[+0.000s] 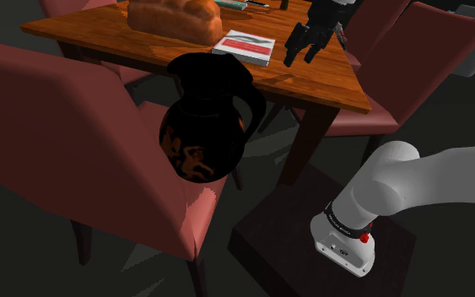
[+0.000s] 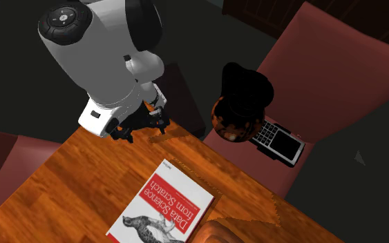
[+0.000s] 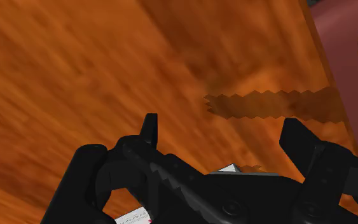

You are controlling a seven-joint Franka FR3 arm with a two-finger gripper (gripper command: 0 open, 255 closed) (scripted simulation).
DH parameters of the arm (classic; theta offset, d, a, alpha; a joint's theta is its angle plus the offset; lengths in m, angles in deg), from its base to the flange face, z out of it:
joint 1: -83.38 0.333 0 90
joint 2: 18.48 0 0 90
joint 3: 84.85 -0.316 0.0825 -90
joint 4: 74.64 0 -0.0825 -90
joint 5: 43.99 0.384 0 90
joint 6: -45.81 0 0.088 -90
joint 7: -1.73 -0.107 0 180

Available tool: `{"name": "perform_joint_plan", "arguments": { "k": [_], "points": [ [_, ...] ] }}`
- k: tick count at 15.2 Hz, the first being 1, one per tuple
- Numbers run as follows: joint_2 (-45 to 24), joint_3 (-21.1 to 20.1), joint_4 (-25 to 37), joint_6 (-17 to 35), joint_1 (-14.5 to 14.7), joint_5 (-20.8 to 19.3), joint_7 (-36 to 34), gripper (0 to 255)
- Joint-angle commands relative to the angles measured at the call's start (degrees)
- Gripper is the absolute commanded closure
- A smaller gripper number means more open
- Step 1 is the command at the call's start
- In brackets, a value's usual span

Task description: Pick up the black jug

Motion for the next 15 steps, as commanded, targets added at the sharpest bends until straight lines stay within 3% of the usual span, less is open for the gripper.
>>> {"name": "perform_joint_plan", "arguments": {
  "k": [1,15],
  "points": [
    [0.0,0.0,0.0,0.0,0.0,0.0,0.0,0],
    [-14.2,-12.0,20.0,-11.0,6.9,9.5,-10.3,0]
  ]
}}
